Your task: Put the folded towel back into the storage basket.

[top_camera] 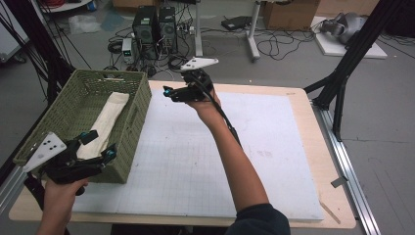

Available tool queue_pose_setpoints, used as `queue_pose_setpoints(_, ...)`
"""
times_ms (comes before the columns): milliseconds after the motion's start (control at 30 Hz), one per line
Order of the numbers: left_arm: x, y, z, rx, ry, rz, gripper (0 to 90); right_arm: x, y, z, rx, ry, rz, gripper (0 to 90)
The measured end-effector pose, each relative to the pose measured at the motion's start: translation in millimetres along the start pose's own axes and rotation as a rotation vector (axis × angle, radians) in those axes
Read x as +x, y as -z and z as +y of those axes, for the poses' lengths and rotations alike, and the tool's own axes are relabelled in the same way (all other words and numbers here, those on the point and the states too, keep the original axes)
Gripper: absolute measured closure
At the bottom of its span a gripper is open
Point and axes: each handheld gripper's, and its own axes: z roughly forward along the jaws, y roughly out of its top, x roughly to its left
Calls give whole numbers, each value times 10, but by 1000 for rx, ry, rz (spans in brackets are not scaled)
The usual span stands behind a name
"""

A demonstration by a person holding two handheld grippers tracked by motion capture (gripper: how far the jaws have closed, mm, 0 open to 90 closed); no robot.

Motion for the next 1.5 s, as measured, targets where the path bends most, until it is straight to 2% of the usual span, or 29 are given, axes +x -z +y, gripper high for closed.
queue_pose_setpoints(133,-50,-93,3,57,16,-35,193,-38,229,-131,-4,10,-16,171)
queue_pose_setpoints(267,-116,-162,-6,35,18,-61,225,-79,473,-297,4,16,-40,171)
queue_pose_setpoints(367,-167,-225,-1,29,35,-54,164,-113,660,-436,-8,0,-64,170)
queue_pose_setpoints(833,-401,-566,-48,76,-6,-145,165,-172,1530,-1051,22,-26,-206,160)
queue_pose_setpoints(1167,-489,-743,-100,84,-19,-195,166,-159,1987,-1413,22,-58,-298,160)
queue_pose_setpoints(1267,-523,-794,-131,84,-18,-213,166,-128,2094,-1502,24,-53,-325,160)
queue_pose_setpoints(1500,-585,-922,-239,101,-22,-246,168,-57,2288,-1753,31,-84,-360,160)
